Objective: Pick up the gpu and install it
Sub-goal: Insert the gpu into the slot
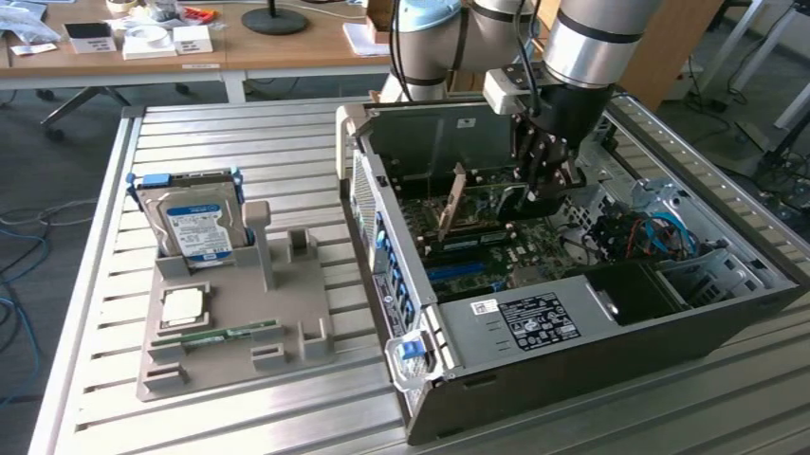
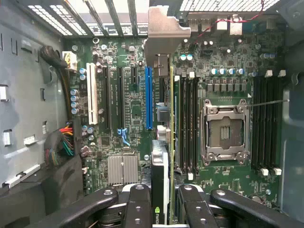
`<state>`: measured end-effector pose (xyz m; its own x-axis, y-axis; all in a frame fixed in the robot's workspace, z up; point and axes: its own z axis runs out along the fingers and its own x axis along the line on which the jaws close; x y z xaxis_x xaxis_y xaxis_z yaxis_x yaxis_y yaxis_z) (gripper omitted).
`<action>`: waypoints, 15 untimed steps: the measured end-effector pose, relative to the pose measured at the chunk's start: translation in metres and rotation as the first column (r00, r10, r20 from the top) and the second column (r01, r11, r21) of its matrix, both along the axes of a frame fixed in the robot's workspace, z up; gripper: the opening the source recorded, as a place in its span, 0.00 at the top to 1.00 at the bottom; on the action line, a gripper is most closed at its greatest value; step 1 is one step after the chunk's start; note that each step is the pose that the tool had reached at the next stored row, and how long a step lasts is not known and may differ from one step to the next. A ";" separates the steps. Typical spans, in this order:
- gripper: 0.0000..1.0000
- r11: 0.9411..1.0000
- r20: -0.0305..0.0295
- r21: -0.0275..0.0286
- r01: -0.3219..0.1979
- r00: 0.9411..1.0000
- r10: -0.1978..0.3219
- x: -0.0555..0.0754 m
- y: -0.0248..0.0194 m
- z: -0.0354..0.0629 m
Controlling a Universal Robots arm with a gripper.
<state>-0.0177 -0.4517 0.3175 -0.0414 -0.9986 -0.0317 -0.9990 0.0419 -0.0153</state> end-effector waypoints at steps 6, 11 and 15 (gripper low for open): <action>0.73 1.000 0.000 0.000 0.000 1.000 0.000 0.000 0.0000 0.0000; 0.73 1.000 0.000 0.000 0.000 1.000 0.000 0.000 0.0000 0.0000; 0.73 1.000 0.000 0.000 0.000 1.000 0.000 -0.003 0.0001 0.0000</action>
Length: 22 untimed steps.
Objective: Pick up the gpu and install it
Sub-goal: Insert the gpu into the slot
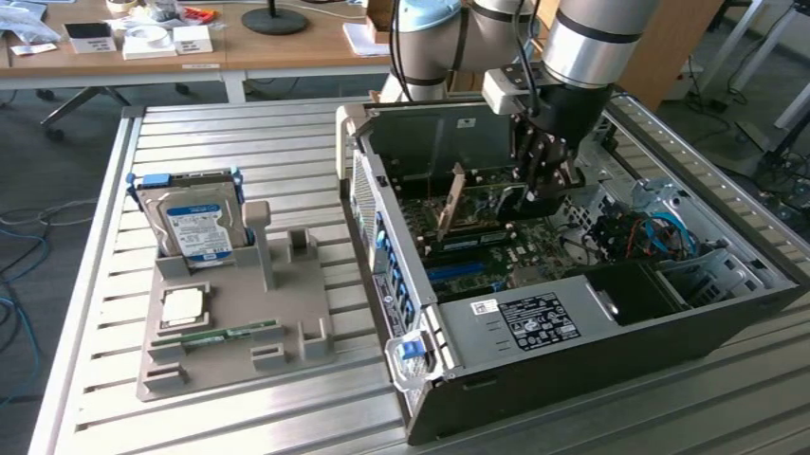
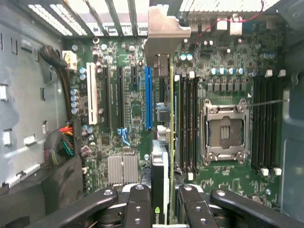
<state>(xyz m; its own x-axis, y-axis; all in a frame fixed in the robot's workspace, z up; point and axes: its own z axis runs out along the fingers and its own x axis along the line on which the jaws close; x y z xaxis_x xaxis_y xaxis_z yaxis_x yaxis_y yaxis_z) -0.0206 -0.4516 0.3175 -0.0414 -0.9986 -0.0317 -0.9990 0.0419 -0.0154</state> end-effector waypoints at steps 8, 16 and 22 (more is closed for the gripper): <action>0.73 1.000 0.000 0.000 -0.002 1.000 0.002 -0.007 0.0000 -0.0001; 0.73 1.000 0.026 0.000 -0.010 1.000 0.010 -0.009 -0.0001 -0.0047; 0.73 1.000 0.026 0.000 -0.010 1.000 0.010 -0.011 -0.0001 -0.0126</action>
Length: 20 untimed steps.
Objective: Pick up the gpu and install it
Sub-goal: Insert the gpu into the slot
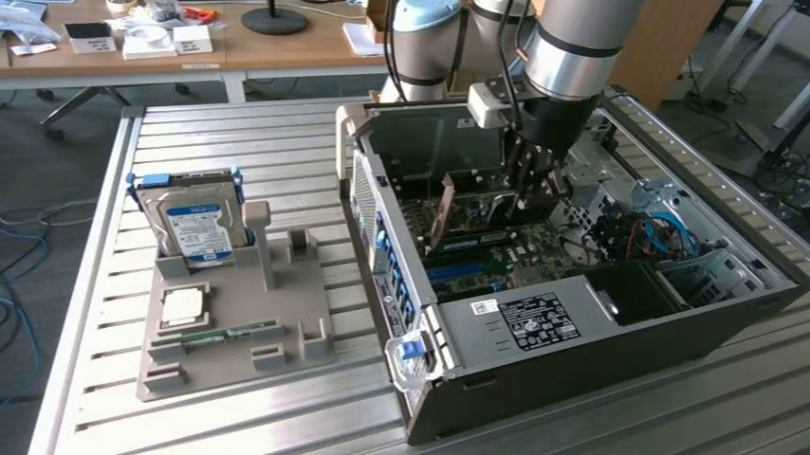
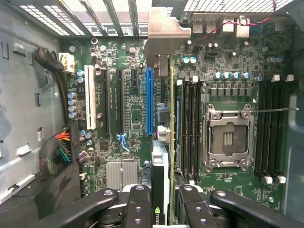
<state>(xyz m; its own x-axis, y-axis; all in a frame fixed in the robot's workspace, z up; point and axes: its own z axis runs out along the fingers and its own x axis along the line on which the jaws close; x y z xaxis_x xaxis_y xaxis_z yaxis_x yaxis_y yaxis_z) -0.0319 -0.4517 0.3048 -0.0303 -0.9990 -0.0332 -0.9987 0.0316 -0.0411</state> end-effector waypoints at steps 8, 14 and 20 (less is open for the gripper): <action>0.73 1.000 0.000 0.000 0.000 1.000 0.000 -0.003 0.0000 -0.0040; 0.73 1.000 0.000 0.000 0.000 1.000 0.000 -0.007 0.0000 -0.0106; 0.73 1.000 0.000 0.000 0.000 1.000 0.000 -0.010 0.0000 -0.0127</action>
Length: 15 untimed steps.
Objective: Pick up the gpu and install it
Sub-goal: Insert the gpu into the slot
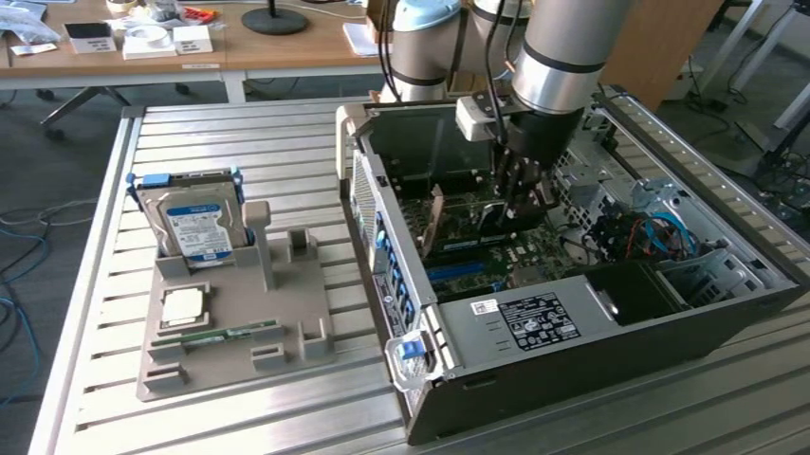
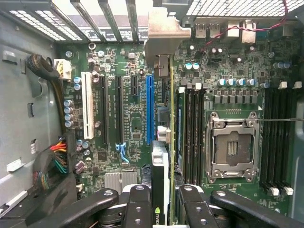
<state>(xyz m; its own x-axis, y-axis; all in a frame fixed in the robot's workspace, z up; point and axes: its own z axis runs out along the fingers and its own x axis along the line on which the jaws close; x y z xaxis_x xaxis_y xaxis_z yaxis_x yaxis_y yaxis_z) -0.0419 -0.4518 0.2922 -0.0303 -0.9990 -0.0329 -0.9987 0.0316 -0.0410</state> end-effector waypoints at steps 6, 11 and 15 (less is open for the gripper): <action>0.73 1.000 0.000 0.000 0.000 1.000 0.000 -0.004 0.0000 -0.0018; 0.73 1.000 0.000 0.000 0.000 1.000 0.000 -0.004 0.0000 -0.0019; 0.73 1.000 0.000 0.000 0.000 1.000 0.000 -0.004 0.0000 -0.0060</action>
